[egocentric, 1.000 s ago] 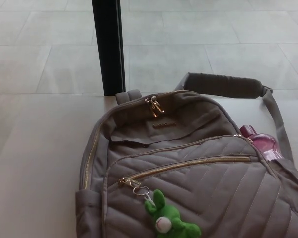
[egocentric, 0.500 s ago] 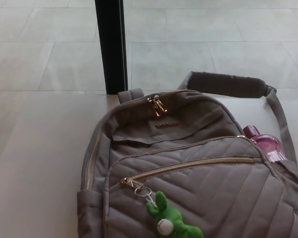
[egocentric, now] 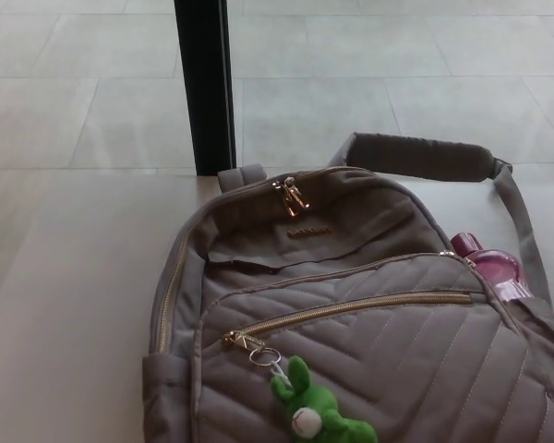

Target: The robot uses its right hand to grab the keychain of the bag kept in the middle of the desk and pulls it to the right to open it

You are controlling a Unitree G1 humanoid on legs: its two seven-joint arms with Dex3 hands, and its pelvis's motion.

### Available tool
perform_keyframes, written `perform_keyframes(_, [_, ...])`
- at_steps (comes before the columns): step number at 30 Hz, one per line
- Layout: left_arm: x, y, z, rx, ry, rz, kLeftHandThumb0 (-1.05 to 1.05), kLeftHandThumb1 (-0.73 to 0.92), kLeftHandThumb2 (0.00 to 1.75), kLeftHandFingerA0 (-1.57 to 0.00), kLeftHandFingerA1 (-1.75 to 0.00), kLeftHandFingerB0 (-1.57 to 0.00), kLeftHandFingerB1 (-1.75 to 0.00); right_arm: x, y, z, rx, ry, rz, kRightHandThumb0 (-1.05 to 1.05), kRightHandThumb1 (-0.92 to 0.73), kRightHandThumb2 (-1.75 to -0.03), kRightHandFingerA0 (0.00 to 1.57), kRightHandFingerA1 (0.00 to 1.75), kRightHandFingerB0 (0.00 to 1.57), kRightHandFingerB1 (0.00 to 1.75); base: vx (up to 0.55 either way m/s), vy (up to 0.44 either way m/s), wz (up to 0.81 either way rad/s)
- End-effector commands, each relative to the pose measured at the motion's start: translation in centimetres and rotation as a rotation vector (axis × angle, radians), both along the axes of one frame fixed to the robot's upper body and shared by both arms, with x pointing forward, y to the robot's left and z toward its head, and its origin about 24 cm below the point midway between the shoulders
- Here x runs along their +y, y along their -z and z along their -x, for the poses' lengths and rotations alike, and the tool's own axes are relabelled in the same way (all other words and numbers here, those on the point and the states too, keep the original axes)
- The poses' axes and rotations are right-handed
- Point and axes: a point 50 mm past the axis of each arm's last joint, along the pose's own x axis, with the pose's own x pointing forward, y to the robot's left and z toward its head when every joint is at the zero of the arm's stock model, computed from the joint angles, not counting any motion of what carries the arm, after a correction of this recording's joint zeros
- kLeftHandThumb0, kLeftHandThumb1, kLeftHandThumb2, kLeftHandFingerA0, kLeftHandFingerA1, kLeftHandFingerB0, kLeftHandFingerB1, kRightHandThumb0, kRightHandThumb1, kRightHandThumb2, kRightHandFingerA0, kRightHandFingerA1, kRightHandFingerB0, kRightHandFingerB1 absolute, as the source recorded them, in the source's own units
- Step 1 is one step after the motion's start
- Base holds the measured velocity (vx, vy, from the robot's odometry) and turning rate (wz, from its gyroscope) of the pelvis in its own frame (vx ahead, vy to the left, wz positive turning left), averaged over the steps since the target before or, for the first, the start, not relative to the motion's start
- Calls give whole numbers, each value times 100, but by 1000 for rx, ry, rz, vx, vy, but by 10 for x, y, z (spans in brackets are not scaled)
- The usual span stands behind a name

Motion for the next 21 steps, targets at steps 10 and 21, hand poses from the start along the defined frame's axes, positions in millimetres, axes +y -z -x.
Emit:
perform_keyframes(10, [4,-3,4,-4,0,0,-57,57,58,-72,-57,-53,-41,146,22,61,99,-706,448,-61,-56,-58,57,52,37,35,0,0,0])
perform_keyframes(21, [3,-3,4,6,20,-1,-57,59,58,-71,-58,-54,-41,152,24,63,83,-720,559,-64,-45,-87,57,65,34,50,0,0,0])
